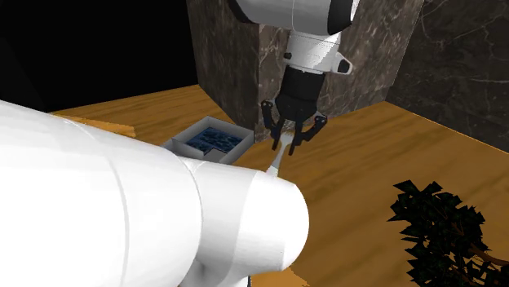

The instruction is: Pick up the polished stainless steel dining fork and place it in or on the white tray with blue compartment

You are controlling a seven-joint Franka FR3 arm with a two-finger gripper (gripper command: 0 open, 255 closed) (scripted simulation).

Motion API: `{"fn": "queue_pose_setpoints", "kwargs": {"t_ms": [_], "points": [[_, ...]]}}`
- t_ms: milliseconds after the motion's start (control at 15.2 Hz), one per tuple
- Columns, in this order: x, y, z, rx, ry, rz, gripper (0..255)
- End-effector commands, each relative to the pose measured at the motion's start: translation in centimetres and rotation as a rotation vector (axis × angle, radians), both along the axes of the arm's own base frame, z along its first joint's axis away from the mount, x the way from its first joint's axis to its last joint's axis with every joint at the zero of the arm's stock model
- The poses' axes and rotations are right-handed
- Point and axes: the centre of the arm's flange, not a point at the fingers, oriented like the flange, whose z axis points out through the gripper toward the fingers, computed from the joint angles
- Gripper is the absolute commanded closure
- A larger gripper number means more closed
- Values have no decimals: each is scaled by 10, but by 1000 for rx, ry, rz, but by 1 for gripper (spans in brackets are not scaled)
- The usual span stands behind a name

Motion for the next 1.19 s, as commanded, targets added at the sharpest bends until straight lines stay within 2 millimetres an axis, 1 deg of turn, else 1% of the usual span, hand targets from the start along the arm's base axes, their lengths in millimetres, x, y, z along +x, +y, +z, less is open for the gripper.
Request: {"fn": "queue_pose_setpoints", "kwargs": {"t_ms": [0, 990, 1056, 1122], "points": [[14, 23, -1, 1, 0, -2, 255], [114, 193, -15, 1, 0, -2, 255], [126, 213, -16, 1, 0, -2, 255], [126, 213, -22, 1, 0, -2, 255]]}}
